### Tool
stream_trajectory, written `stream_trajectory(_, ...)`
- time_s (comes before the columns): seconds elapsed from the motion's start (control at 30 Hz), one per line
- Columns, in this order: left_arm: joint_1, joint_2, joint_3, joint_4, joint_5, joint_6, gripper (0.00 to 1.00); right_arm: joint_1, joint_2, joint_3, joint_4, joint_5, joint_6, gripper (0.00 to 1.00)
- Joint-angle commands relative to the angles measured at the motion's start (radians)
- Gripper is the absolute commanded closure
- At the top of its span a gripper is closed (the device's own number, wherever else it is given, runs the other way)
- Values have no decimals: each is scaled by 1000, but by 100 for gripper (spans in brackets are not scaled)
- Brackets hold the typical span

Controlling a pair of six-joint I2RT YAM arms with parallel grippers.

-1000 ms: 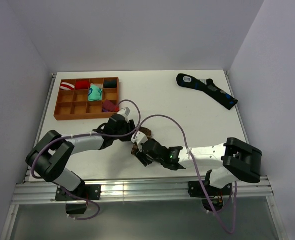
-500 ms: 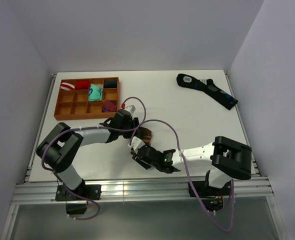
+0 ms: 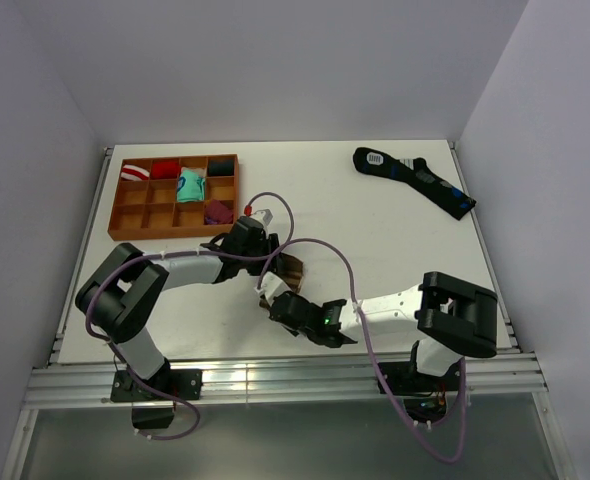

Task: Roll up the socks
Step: Roll the sock at the center of the board.

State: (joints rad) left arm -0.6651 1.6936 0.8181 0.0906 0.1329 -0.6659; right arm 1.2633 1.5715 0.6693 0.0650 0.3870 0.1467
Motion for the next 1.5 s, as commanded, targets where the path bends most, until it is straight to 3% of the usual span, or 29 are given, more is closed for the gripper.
stream_trajectory(0.0, 1, 17, 9, -25, -13, 20, 49, -10, -30, 10, -16, -28, 56, 80)
stream_trajectory(0.23, 1, 31, -7, 6, -19, 11, 50, -74, -111, -36, -1, -163, 93, 82)
stream_trajectory(0.93, 2, -67, -100, 89, -59, -15, 50, -315, -100, -53, 4, -588, 172, 88)
stream_trajectory(1.47, -7, -310, -324, 316, -128, -41, 45, -470, -1, -69, 50, -878, 266, 90)
